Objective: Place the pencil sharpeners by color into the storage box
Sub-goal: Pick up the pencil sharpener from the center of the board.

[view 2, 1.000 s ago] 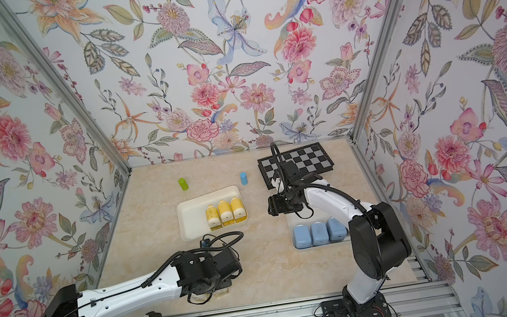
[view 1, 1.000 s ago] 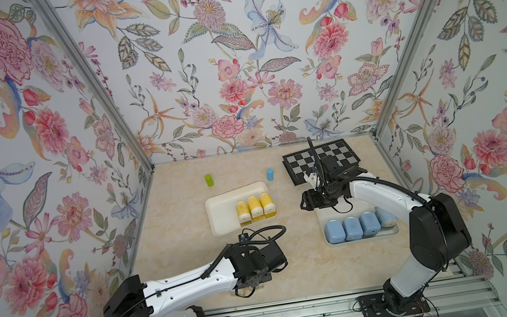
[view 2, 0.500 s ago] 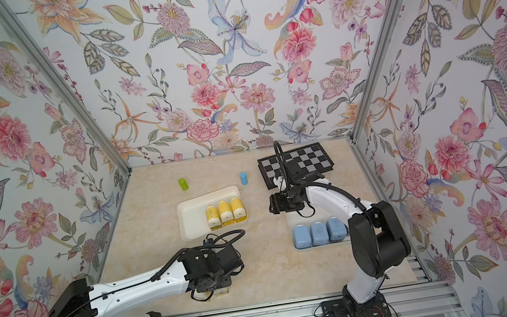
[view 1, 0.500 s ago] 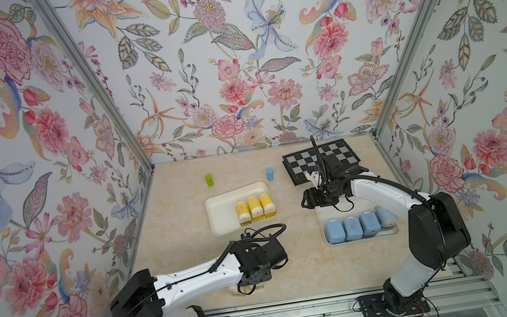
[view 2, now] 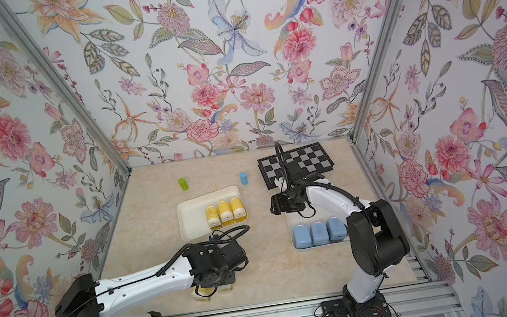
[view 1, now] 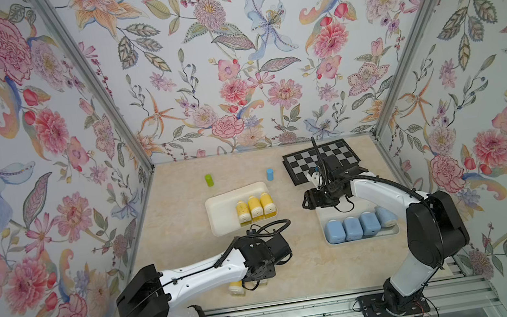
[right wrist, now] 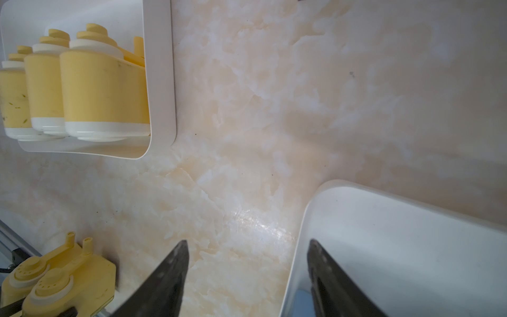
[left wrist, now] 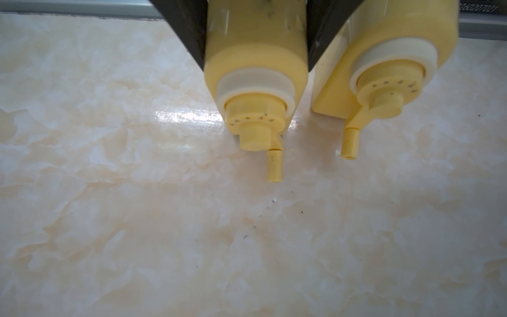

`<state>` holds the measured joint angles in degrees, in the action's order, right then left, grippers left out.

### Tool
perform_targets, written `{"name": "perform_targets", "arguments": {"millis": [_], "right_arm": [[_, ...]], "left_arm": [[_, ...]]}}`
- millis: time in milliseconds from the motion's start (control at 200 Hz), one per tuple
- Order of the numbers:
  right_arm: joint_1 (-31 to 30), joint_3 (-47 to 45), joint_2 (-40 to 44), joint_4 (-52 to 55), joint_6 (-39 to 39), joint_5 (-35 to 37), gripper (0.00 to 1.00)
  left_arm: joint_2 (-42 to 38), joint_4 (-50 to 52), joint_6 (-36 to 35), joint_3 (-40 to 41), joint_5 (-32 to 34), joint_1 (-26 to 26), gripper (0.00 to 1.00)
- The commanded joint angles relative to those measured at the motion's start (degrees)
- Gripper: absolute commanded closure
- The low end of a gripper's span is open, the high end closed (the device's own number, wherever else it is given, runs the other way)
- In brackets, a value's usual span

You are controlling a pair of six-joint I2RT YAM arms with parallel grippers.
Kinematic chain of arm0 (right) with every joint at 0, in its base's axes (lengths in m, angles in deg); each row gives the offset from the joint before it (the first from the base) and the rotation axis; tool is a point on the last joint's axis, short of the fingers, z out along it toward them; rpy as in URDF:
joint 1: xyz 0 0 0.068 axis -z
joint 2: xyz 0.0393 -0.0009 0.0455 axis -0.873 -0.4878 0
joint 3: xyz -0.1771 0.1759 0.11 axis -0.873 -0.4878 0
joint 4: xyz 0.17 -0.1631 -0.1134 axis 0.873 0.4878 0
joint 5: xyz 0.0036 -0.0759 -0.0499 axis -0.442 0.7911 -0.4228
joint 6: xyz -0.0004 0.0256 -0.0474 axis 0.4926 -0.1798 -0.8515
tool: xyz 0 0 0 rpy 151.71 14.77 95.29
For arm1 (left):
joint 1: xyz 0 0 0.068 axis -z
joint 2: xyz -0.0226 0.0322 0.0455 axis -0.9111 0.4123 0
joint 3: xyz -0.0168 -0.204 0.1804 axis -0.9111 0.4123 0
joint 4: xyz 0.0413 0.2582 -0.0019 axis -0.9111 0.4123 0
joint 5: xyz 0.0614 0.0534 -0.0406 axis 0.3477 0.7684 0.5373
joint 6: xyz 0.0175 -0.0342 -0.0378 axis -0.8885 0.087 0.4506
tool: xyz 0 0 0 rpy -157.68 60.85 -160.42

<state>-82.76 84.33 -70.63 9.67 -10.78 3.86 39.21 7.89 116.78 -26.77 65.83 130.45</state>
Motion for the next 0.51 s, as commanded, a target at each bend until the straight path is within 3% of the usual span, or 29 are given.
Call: {"name": "perform_targets", "arguments": {"millis": [0,230,500], "right_arm": [[0.50,-0.33,0.43,-0.45,-0.63,-0.91,0.30],[0.86,1.27,0.38,-0.22,-0.47,-1.17,0.30],[1.08,2.94,-0.79,0.28,-0.42,-1.43,0.30]], "left_arm": [[0.55,3.36,-2.47,-5.71,3.75,-0.71,0.65],[-0.44,8.79,-5.34,-11.79,7.74,-2.55,0.65],[-5.84,11.44,-13.04,-13.65,10.88,-12.97,0.65]]}}
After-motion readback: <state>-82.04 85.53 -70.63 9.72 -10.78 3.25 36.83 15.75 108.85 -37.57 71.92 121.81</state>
